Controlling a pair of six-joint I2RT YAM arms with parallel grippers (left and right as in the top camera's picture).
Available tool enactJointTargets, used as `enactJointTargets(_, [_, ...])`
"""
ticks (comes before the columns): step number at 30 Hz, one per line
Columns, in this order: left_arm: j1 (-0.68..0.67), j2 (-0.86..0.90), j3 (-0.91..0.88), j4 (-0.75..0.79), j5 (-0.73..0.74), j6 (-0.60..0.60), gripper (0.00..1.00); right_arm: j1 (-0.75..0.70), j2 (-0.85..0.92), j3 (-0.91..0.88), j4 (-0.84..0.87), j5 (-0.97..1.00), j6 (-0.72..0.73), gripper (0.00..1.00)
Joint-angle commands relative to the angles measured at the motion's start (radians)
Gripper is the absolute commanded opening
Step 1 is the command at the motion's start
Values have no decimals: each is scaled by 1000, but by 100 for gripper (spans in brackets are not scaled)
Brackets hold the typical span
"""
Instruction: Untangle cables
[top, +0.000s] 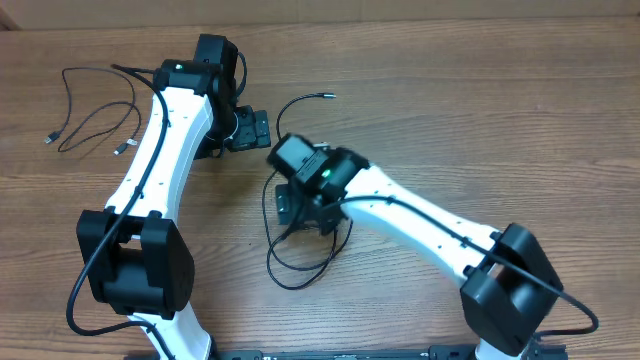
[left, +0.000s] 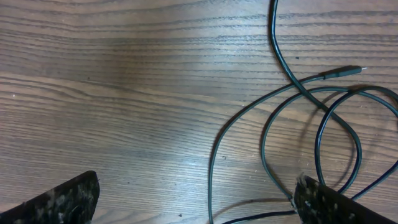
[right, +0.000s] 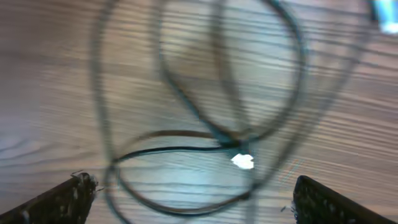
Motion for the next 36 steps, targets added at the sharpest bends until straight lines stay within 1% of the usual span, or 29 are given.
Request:
enactJointTargets(1, [2,-15,-9,1,-8,7,99,-117,-16,58,-66,4,-45,100])
enactJointTargets(7, [2,-15,-9,7,-11,8,100,-311,-16,75,-156,12,-71,100])
enactJointTargets(12, [2,-15,-9,147,-43,8,99,-465,-16,71,-228,111,-71,100])
enactJointTargets(17, [2,-15,-9,173,-42,7,100,-603,-16,48,-241,154,-71,100])
enactJointTargets(22, [2,-15,-9,132,79,1,100,-740,-15,48,-229,154,-71,100])
enactJointTargets(24, [1,-15,-10,120,159,46,99,-771,-15,48,-210,154,-71,100])
enactJointTargets(27, [-10,-15,-26,111,308,153,73,-809,-15,48,-168,154,-71,100])
enactJointTargets(28, [-17,-15,-35,108,337,172,61,-818,-15,48,-155,154,-71,100])
enactJointTargets(29, [-29,-15,-50,108,356,188,46,-826,-15,48,-139,154,-71,100])
enactJointTargets(32, [-71,-15,-105,109,360,241,4,-838,-15,48,-98,154,-71,100])
enactJointTargets(35, [-121,-15,-171,116,360,302,5,-839,-15,48,-64,154,-71,100])
enactJointTargets(36, [-134,-15,-183,117,360,302,17,-839,-15,48,-55,154,-71,100])
